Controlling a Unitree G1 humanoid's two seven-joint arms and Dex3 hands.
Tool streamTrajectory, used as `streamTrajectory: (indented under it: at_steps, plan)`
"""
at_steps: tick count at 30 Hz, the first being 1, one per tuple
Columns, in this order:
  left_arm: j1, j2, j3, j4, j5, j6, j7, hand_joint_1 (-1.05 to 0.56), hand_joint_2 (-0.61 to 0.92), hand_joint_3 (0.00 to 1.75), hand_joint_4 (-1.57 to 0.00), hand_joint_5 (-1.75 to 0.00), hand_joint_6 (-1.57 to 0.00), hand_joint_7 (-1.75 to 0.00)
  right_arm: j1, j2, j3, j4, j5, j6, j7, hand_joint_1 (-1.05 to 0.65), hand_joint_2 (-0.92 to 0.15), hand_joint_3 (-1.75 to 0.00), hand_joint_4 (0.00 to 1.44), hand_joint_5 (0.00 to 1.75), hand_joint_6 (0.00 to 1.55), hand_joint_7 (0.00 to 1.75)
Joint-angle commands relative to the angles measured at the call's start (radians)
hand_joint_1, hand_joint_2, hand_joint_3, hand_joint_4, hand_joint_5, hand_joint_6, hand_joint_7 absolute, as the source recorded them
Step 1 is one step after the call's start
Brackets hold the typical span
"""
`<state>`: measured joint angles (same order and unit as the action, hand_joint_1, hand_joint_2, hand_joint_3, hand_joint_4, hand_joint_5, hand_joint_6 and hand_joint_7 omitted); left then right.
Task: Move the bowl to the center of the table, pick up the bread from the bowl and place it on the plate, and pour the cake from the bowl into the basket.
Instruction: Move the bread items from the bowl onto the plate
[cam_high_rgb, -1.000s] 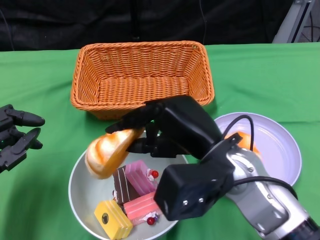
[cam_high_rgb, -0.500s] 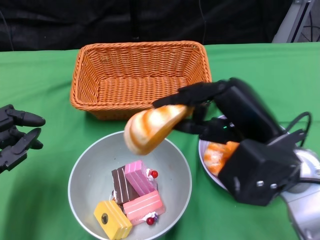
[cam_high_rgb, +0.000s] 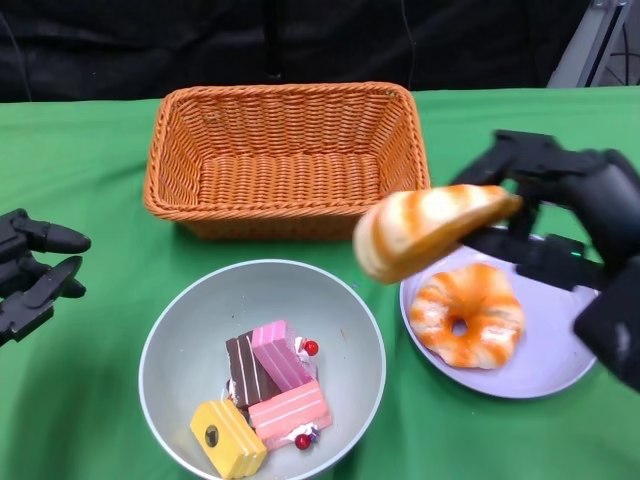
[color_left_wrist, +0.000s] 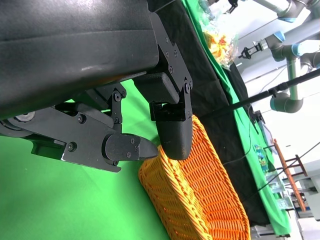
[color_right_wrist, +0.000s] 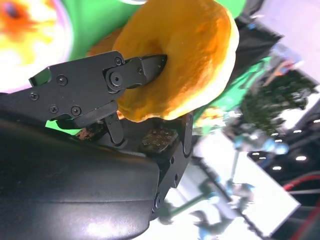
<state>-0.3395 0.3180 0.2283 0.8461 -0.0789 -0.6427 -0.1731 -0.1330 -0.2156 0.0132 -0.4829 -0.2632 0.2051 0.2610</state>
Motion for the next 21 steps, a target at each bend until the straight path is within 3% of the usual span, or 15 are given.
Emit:
streamTrajectory:
  at_steps: [1,8,21]
  plan:
    - [-0.011,0.025,0.011,0.011,-0.005,0.007,0.002,-0.1,0.92,0.3,-0.8,-1.21,-0.83,-0.9,0.036,-0.043,-0.046,-0.035,0.028,0.057,0.024,-0.13,-0.92,-0.13,0.65,1.69,0.62,1.2]
    - [-0.018,0.03,0.014,0.023,-0.002,0.009,0.005,-0.08,0.92,0.32,-0.77,-1.21,-0.83,-0.89,0.082,-0.114,-0.11,-0.018,0.078,0.111,0.069,-0.07,-0.92,-0.17,0.65,1.67,0.59,1.19]
    - [-0.029,0.03,0.018,0.037,-0.006,0.009,-0.001,-0.09,0.92,0.3,-0.81,-1.17,-0.86,-0.85,0.096,-0.222,-0.159,0.024,0.114,0.204,0.129,-0.07,-0.92,-0.19,0.66,1.65,0.59,1.2]
